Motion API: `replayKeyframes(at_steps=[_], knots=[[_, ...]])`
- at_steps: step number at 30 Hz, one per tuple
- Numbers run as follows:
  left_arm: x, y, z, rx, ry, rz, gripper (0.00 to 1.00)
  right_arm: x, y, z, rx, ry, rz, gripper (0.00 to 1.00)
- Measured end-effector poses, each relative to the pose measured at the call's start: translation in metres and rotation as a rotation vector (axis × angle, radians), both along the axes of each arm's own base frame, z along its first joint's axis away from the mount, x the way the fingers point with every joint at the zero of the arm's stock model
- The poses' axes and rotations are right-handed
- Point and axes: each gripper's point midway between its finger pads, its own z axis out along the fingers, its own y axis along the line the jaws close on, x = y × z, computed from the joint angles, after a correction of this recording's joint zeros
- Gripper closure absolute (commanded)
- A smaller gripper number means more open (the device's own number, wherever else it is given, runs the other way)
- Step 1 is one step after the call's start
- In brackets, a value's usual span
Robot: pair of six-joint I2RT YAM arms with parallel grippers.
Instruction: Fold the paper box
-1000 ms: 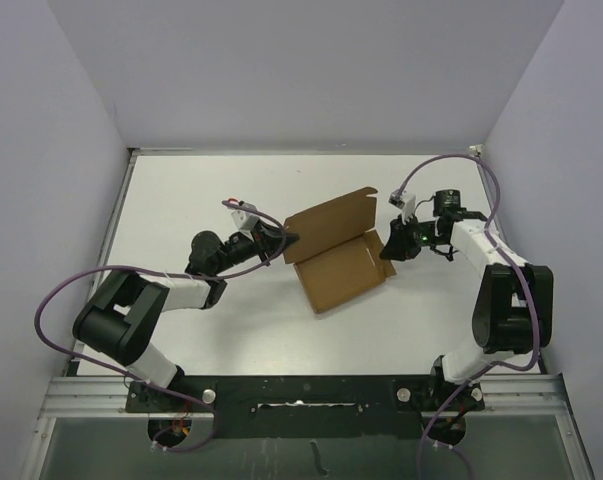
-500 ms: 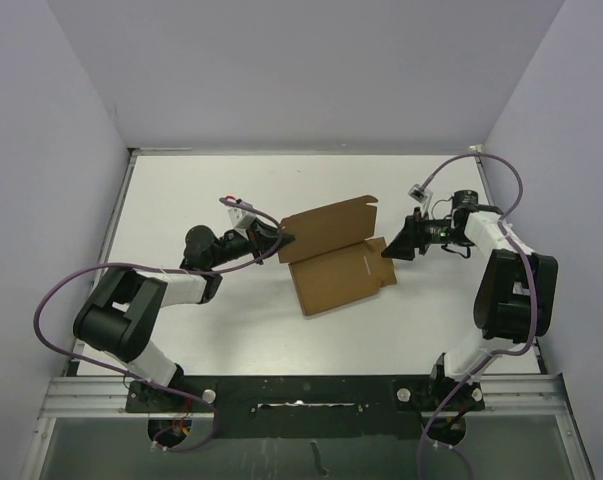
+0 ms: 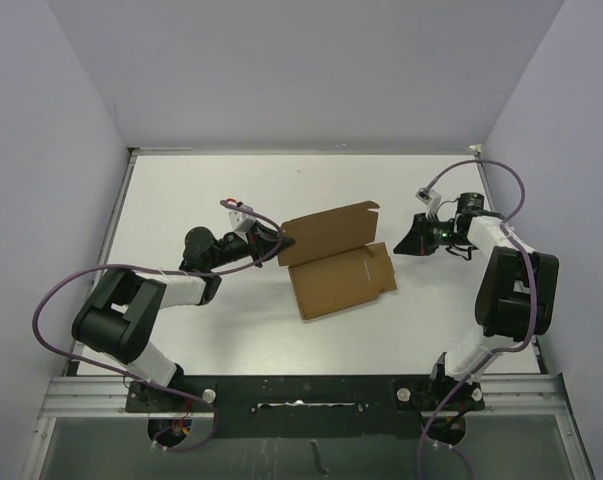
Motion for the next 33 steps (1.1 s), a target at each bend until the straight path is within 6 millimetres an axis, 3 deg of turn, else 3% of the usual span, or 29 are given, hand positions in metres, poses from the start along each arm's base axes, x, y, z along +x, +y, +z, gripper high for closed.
replayKeyframes(at_steps=[4,8,21,26,33], knots=[[-0.001,0.000,0.001,-0.001,-0.002,0.000,1.00,-0.005,0.012,-0.029,-0.012,0.098,0.028,1.00],[-0.001,0.000,0.000,0.000,-0.001,0.000,1.00,-0.012,0.026,-0.040,-0.006,0.136,0.080,0.95],[0.002,0.002,-0.003,0.012,0.008,0.020,1.00,-0.035,0.060,-0.016,0.105,0.073,0.246,0.66],[0.005,0.002,-0.005,0.016,0.014,0.033,1.00,-0.041,0.065,-0.011,0.117,0.074,0.267,0.61],[0.005,0.003,-0.006,0.018,0.017,0.037,1.00,-0.041,0.067,-0.013,0.102,0.086,0.265,0.60]])
